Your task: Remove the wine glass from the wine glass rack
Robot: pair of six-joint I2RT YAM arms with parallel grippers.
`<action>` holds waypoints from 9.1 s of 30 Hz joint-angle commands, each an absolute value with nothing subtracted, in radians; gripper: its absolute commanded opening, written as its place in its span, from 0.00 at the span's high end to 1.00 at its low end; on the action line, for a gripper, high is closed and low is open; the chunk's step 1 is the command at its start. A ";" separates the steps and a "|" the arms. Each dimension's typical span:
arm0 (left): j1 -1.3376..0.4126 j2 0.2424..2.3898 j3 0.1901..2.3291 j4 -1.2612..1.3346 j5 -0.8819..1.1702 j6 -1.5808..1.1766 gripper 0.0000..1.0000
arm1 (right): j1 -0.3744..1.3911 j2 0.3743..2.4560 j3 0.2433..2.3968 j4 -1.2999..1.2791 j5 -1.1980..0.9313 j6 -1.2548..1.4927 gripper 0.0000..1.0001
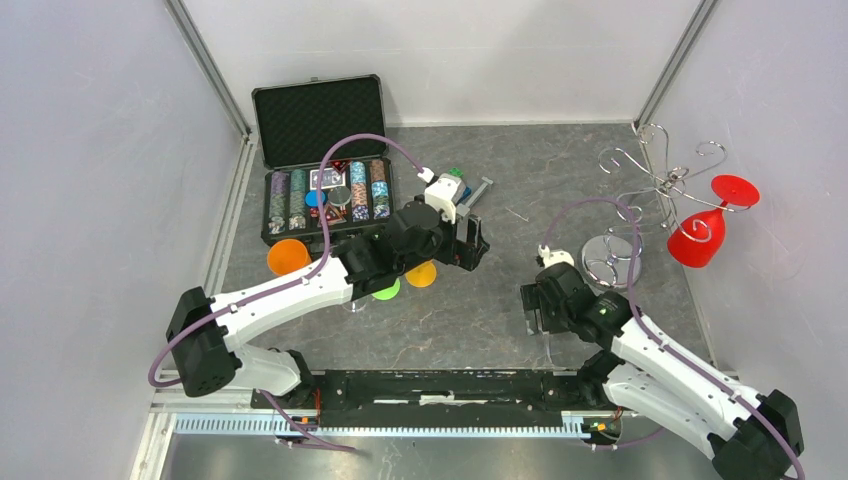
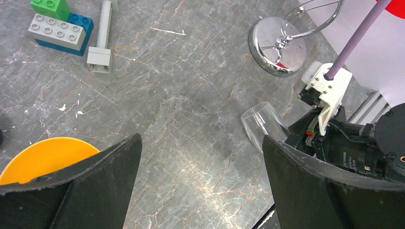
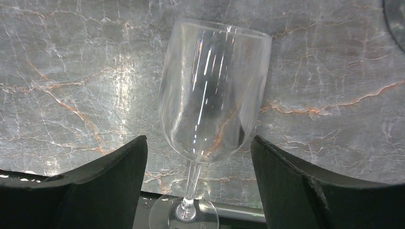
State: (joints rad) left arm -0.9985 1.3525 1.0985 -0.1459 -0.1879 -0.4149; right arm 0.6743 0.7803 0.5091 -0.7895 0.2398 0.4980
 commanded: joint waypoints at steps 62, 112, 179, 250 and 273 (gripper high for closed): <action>-0.801 1.428 1.420 -0.459 0.186 -0.425 0.03 | 0.683 0.631 0.263 0.198 0.045 0.243 1.00; -0.799 1.608 1.580 -0.583 0.323 -0.299 0.98 | 0.683 0.661 0.388 0.068 -0.062 0.025 0.21; -0.844 1.128 1.301 -0.476 -0.229 -0.218 0.00 | 0.169 1.321 1.928 -0.812 0.843 -0.187 0.06; -0.844 1.230 1.368 -0.505 -0.070 -0.306 0.00 | -0.041 1.021 1.080 -0.344 0.884 -0.806 0.48; -0.833 1.185 1.342 -0.487 -0.077 -0.275 0.00 | -0.043 1.100 1.346 -0.697 0.790 -0.661 0.44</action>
State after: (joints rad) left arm -0.8371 1.2053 1.3350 -0.5209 -0.0761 -0.3054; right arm -0.0402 1.0863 1.3220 -0.6617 0.8108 -0.6777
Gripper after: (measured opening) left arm 0.993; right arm 0.559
